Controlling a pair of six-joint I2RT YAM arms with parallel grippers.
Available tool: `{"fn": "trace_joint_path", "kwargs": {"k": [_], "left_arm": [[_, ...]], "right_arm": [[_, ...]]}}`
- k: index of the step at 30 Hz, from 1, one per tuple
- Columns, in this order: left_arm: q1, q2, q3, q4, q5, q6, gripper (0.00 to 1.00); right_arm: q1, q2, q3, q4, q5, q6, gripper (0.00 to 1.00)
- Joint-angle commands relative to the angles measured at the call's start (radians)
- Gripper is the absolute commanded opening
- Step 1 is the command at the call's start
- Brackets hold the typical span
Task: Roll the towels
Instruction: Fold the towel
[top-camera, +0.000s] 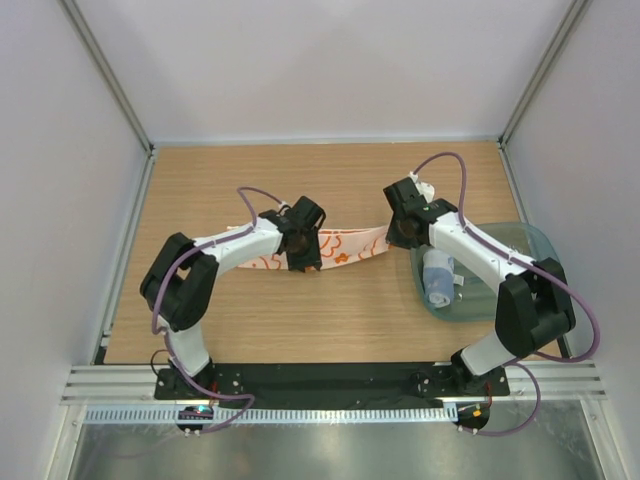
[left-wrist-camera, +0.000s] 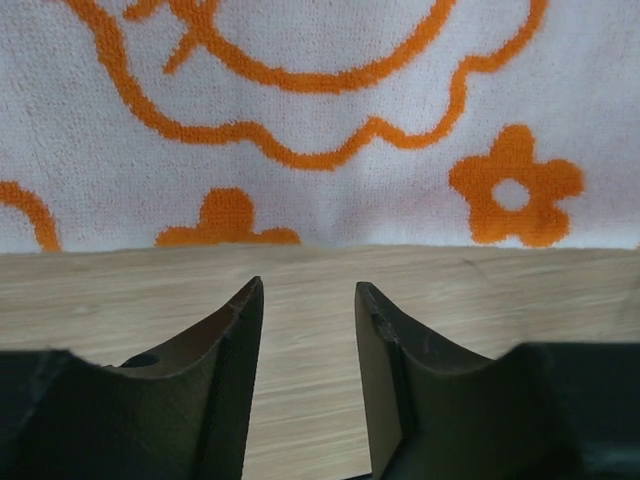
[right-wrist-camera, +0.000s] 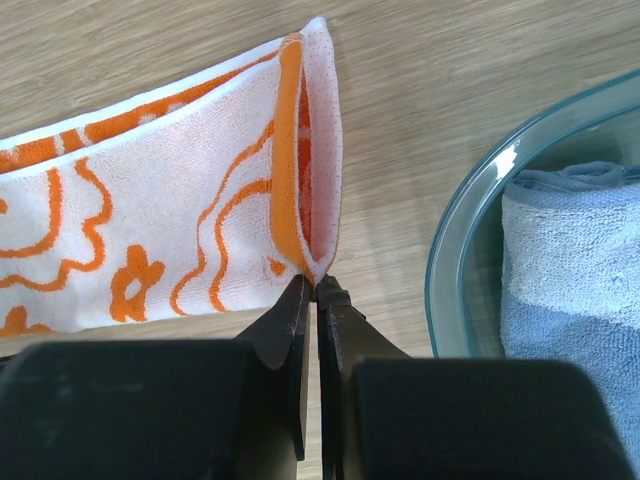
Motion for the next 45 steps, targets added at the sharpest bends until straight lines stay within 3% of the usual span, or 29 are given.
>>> {"fn": "trace_joint_path", "kwargs": {"k": [1, 3, 7, 25, 35, 39, 41, 42, 45], "left_arm": [[-0.005, -0.001, 0.044, 0.076, -0.046, -0.042, 0.42], [-0.011, 0.002, 0.047, 0.085, -0.057, -0.048, 0.38], [-0.018, 0.005, 0.058, 0.094, -0.075, -0.063, 0.19], [-0.038, 0.104, 0.057, 0.090, -0.152, -0.071, 0.08], [-0.067, 0.135, 0.040, 0.098, -0.170, -0.088, 0.06], [-0.067, 0.101, 0.049, 0.079, -0.179, -0.085, 0.10], [-0.065, 0.062, 0.070, 0.058, -0.185, -0.079, 0.19], [-0.065, 0.049, 0.082, 0.047, -0.187, -0.076, 0.29], [-0.061, 0.009, 0.156, -0.023, -0.187, -0.060, 0.42]], "right_arm": [[0.000, -0.040, -0.009, 0.001, 0.002, -0.021, 0.01], [0.000, -0.045, -0.020, 0.006, 0.002, -0.021, 0.01], [0.000, -0.050, -0.036, 0.012, -0.004, -0.022, 0.01], [0.000, -0.040, -0.023, 0.007, -0.003, -0.035, 0.01], [0.004, -0.033, 0.063, -0.026, -0.010, -0.038, 0.01], [0.036, -0.011, 0.115, -0.028, -0.024, -0.067, 0.01], [0.073, 0.005, 0.158, -0.023, -0.029, -0.080, 0.01], [0.087, 0.012, 0.175, -0.022, -0.030, -0.093, 0.01], [0.151, 0.045, 0.238, -0.010, -0.032, -0.108, 0.01]]}}
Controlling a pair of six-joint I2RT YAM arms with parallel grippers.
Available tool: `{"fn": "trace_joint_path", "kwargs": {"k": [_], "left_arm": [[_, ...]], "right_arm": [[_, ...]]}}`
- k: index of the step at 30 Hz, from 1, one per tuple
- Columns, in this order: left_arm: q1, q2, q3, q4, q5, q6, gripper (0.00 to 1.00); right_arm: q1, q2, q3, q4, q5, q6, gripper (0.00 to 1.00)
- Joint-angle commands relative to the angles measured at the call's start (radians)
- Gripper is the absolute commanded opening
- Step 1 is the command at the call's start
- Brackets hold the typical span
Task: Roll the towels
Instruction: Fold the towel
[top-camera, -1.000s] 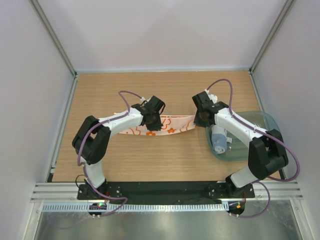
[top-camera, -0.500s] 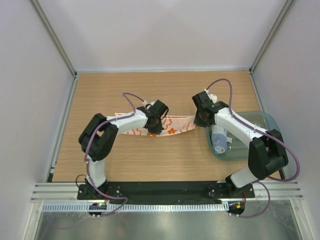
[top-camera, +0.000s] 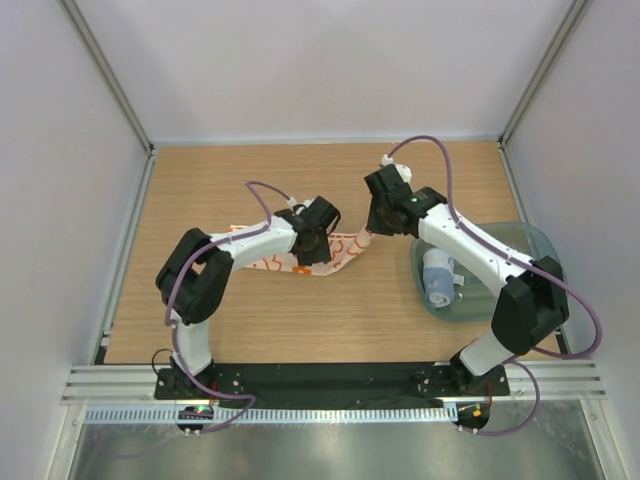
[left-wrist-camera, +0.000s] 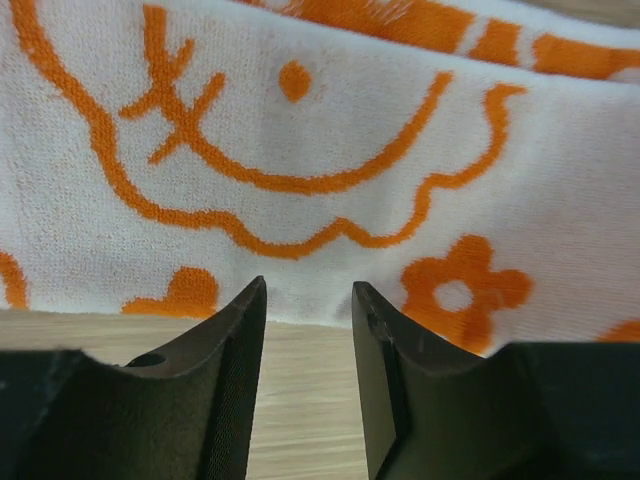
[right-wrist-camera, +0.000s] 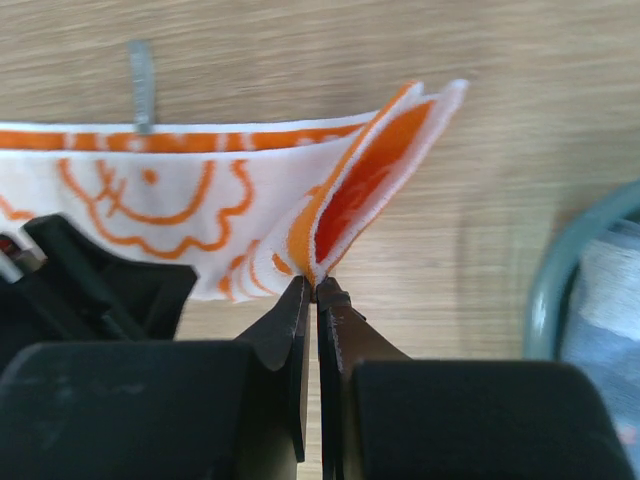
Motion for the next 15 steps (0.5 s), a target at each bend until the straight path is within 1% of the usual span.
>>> {"fn": "trace_joint_path", "kwargs": {"k": [1, 4, 7, 8, 10, 11, 12, 14, 15], "left_arm": [[0.008, -0.108, 0.123, -0.103, -0.039, 0.018, 0.44], [0.050, -0.145, 0.160, -0.165, -0.039, 0.022, 0.47], [0.096, -0.223, 0.168, -0.223, -0.041, 0.041, 0.48], [0.129, -0.243, 0.165, -0.235, -0.047, 0.047, 0.48], [0.171, -0.315, 0.139, -0.274, -0.056, 0.067, 0.48], [0.191, -0.340, 0.125, -0.285, -0.060, 0.073, 0.48], [0.240, -0.398, 0.092, -0.304, -0.062, 0.084, 0.49], [0.292, -0.453, 0.047, -0.317, -0.057, 0.123, 0.49], [0.336, -0.478, 0.030, -0.324, -0.062, 0.139, 0.50]], "right_arm": [[0.069, 0.040, 0.102, 0.026, -0.017, -0.051, 0.01], [0.126, 0.094, 0.187, 0.019, -0.018, -0.062, 0.01], [0.178, 0.158, 0.287, 0.000, -0.012, -0.074, 0.01], [0.189, 0.172, 0.336, -0.003, -0.012, -0.079, 0.01], [0.226, 0.221, 0.390, -0.013, -0.014, -0.082, 0.01], [0.235, 0.238, 0.442, -0.017, -0.014, -0.083, 0.01], [0.247, 0.259, 0.471, -0.029, -0.014, -0.088, 0.01], [0.272, 0.313, 0.552, -0.035, -0.024, -0.091, 0.01], [0.276, 0.330, 0.577, -0.037, -0.029, -0.089, 0.01]]}}
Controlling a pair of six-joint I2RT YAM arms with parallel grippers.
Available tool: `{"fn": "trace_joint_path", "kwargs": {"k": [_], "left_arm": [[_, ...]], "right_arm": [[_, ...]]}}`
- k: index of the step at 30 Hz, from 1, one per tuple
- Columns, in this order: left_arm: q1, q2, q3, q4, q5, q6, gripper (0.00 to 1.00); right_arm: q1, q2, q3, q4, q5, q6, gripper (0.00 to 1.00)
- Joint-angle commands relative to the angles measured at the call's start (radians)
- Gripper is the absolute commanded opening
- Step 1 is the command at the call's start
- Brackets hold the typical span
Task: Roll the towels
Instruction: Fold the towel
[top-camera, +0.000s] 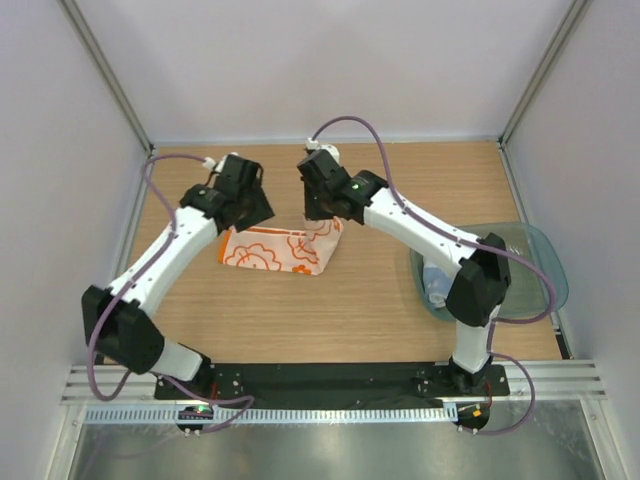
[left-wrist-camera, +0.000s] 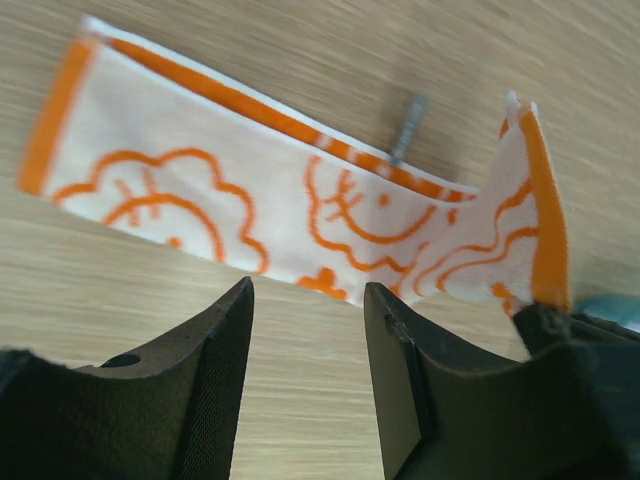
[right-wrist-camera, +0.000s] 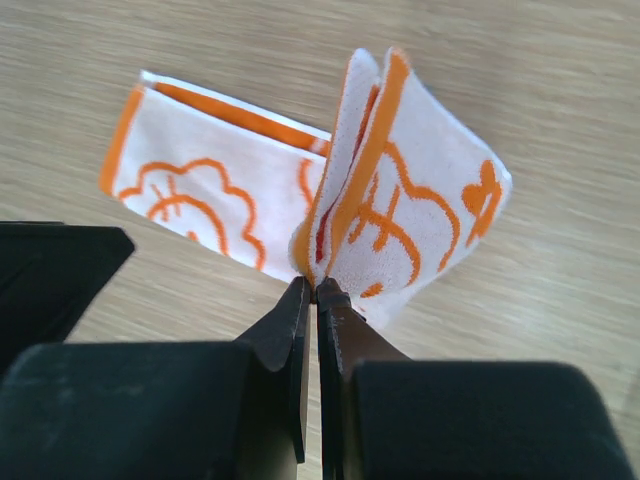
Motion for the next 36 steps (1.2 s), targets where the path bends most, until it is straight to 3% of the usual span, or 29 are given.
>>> {"fn": "trace_joint_path", "kwargs": {"k": [1, 4, 12, 21, 36], "left_arm": [[0.095, -0.119, -0.091, -0.112, -0.036, 0.079, 0.50], [0.158, -0.200, -0.142, -0.153, -0.067, 0.126, 0.51], [0.182, -0.316, -0.269, -0.186, -0.131, 0.229, 0.54], [0.192, -0.352, -0.274, -0.233, -0.269, 0.289, 0.58], [0.198, -0.395, -0.295, -0.204, -0.279, 0.280, 0.66]], "right_arm": [[0.028, 0.052, 0.129, -0.001, -0.015, -0.022, 0.01], [0.051, 0.118, 0.203, 0.007, -0.029, -0.019, 0.01], [0.104, 0.247, 0.326, 0.078, -0.055, 0.008, 0.01], [0.154, 0.422, 0.517, 0.096, -0.092, 0.024, 0.01], [0.209, 0.549, 0.576, 0.208, -0.190, 0.068, 0.01]]}}
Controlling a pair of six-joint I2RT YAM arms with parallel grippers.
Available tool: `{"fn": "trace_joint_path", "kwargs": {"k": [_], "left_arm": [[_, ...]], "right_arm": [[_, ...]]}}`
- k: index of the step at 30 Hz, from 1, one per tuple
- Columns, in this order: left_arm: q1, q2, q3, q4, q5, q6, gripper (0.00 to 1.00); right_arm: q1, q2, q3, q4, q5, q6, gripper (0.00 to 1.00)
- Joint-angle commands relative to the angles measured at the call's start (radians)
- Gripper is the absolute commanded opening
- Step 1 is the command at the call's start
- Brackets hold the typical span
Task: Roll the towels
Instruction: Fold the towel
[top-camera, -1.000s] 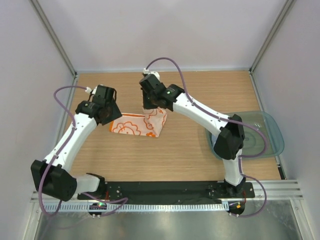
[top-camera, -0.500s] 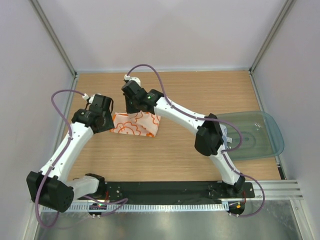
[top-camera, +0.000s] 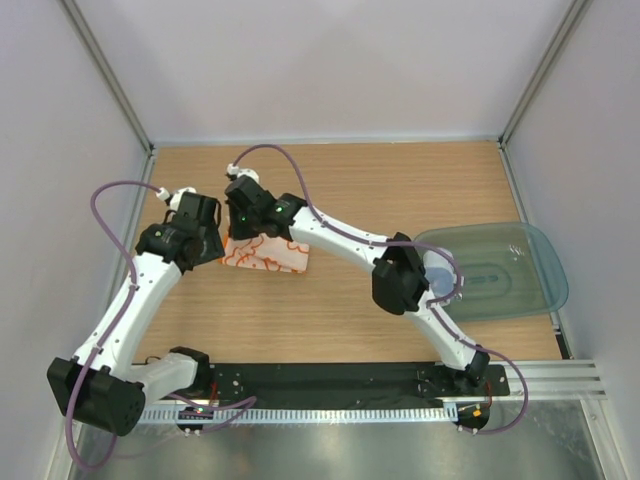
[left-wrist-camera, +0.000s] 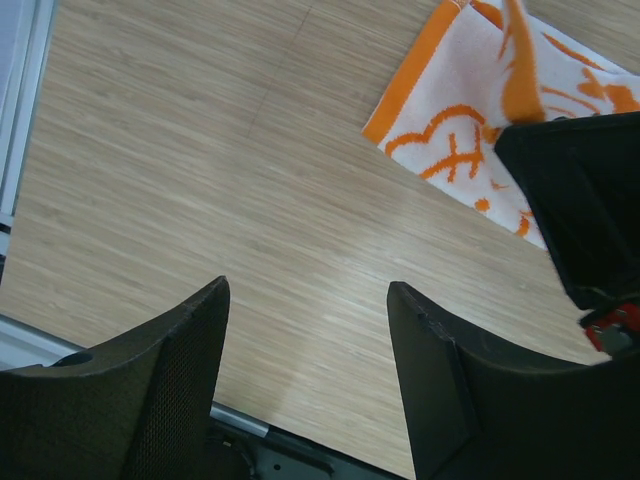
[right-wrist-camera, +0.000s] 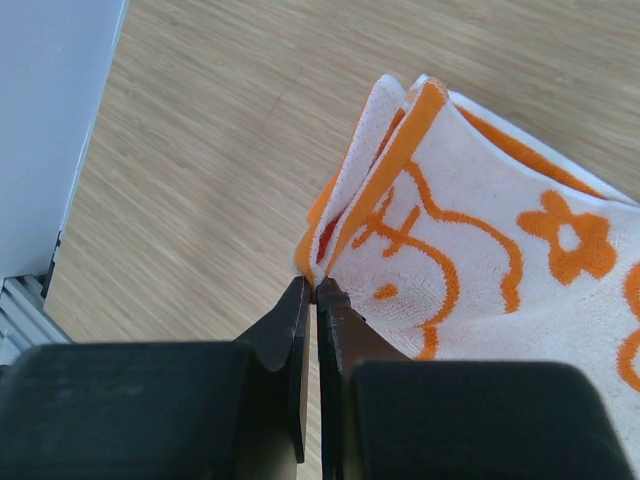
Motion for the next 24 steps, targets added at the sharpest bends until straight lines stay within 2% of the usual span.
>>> {"fn": "trace_joint_path", "kwargs": {"k": [1, 9, 12, 13, 16, 20, 22, 24], "left_arm": [[0.008, -0.017, -0.007, 0.006, -0.033, 0.013, 0.66], [0.008, -0.025, -0.010, 0.008, -0.041, 0.010, 0.67], [0.006, -0.025, -0.011, 0.008, -0.041, 0.010, 0.67], [0.006, -0.022, -0.010, 0.006, -0.041, 0.008, 0.68], [0.008, -0.019, -0.011, 0.006, -0.041, 0.010, 0.68], [0.008, -0.010, -0.011, 0.008, -0.045, 0.010, 0.68], [0.006, -0.010, -0.011, 0.005, -0.050, 0.006, 0.68], [0.008, -0.010, -0.013, 0.006, -0.053, 0.006, 0.68]], "right_arm": [[0.014, 0.033, 0.045, 0.070, -0.047, 0.028, 0.01], [0.020, 0.128, 0.025, 0.131, -0.066, 0.076, 0.03], [0.019, 0.155, 0.023, 0.136, -0.052, 0.080, 0.14], [0.019, 0.158, 0.021, 0.134, -0.041, 0.080, 0.25], [0.017, 0.166, 0.025, 0.140, -0.026, 0.077, 0.48], [0.017, 0.155, 0.058, 0.139, -0.034, 0.056, 0.64], [0.013, 0.108, 0.051, 0.140, -0.030, 0.045, 0.77], [0.008, 0.056, 0.003, 0.163, -0.032, 0.031, 0.82]]}}
